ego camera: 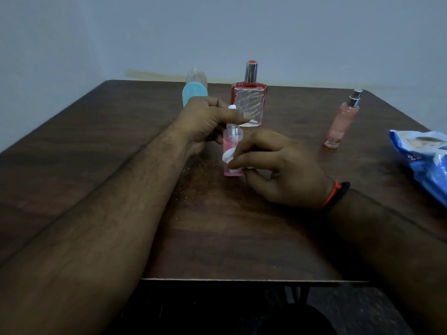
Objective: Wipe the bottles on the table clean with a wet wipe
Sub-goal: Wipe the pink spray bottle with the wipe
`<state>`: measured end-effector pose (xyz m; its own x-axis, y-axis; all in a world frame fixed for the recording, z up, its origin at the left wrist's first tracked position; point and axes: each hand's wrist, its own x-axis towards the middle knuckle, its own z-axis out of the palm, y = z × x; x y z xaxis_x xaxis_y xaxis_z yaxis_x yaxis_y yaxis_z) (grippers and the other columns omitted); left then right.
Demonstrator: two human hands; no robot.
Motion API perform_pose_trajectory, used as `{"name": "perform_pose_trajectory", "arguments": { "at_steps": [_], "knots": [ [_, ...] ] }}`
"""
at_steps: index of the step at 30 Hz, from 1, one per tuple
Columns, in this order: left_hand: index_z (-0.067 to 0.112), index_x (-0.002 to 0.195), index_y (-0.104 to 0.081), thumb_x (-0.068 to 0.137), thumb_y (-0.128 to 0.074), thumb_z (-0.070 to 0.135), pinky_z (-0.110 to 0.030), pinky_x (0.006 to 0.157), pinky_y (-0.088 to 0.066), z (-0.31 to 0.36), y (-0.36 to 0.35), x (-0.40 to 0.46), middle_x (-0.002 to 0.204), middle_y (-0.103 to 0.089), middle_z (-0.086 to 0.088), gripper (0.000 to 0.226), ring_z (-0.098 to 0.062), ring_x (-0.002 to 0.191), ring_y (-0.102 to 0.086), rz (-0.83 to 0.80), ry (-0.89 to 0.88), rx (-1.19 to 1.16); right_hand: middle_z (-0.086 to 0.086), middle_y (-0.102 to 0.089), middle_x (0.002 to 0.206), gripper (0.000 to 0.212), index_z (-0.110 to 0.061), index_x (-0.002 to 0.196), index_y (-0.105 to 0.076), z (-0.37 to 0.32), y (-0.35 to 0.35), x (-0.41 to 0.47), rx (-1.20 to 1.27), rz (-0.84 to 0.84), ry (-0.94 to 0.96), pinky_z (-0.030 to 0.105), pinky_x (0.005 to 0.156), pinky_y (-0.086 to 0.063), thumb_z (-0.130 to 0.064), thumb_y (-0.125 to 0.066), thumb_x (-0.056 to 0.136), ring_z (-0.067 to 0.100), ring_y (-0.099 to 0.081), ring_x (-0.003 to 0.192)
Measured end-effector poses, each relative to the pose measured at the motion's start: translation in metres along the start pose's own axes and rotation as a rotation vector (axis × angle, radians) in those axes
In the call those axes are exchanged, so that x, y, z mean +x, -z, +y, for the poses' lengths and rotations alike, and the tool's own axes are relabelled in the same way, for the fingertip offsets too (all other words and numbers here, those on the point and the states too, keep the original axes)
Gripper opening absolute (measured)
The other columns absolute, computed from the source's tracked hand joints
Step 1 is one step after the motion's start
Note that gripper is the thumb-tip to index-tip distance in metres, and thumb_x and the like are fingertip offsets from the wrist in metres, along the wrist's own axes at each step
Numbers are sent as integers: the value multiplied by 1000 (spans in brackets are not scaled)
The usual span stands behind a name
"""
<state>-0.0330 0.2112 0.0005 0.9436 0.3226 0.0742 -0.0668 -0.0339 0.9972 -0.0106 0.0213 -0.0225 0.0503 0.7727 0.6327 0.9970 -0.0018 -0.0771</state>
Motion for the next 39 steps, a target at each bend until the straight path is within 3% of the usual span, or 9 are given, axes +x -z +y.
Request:
{"name": "perform_pose_trajectory", "arguments": {
  "at_steps": [3,5,12,16,21,26,28,33,39],
  "knots": [
    [16,63,-54,65,-88,12,-29,52,-42,2,3,1,56,-60,4,34,-12,51,-53,11,7,-7,4,-67,94,16,-10,89,-78,-2,3,-3,91,-76,-44,26,75,-52,-13,-63,84,11,-63,86],
    [16,62,-55,64,-88,11,-27,51,-43,2,6,2,60,-62,2,34,-12,53,-54,19,10,-18,4,-66,91,16,-11,86,-78,-2,4,-5,96,-83,-51,32,68,-53,-16,-62,84,13,-63,80],
    [8,75,-64,72,-83,9,-25,54,-53,4,6,1,68,-67,1,19,-10,59,-63,-16,12,15,11,-65,98,13,-3,97,-75,12,6,-5,-49,256,-197,33,73,-52,1,-68,86,21,-63,85],
    [1,86,-67,75,-80,11,-25,56,-53,4,4,0,74,-67,-2,20,-12,63,-63,-52,14,20,8,-67,104,17,-6,105,-75,15,2,-4,-26,186,-191,31,81,-53,-4,-67,90,18,-63,95],
    [-13,111,-63,74,-81,12,-28,59,-56,5,4,-2,85,-67,-10,48,-20,72,-62,-29,20,8,8,-67,99,19,-8,101,-76,10,3,-5,32,87,-156,35,73,-54,-6,-70,84,19,-64,91],
    [-10,110,-66,66,-81,16,-48,89,-55,6,3,-4,108,-70,-26,53,-38,95,-66,-43,34,-19,0,-66,91,14,-12,90,-78,6,6,-6,129,-41,-147,33,67,-54,-8,-73,78,13,-63,81],
    [-8,110,-67,75,-78,12,-51,95,-53,5,6,-3,104,-73,-21,42,-39,102,-68,-46,45,-27,0,-67,90,12,-11,87,-78,6,6,-7,142,-18,-149,33,68,-54,-7,-72,77,13,-64,81],
    [-2,105,-71,84,-71,7,-36,81,-58,5,9,0,91,-76,-7,23,-19,85,-70,-72,37,-48,9,-68,96,12,-4,95,-76,13,7,-5,19,350,-247,24,73,-53,1,-71,84,18,-65,83],
    [-3,111,-68,88,-67,7,-28,69,-60,4,4,-1,87,-75,-6,25,-15,77,-71,-132,33,-72,9,-68,108,18,-5,106,-74,17,1,-3,-34,268,-226,28,87,-53,-4,-64,91,19,-64,100]
  ]
}}
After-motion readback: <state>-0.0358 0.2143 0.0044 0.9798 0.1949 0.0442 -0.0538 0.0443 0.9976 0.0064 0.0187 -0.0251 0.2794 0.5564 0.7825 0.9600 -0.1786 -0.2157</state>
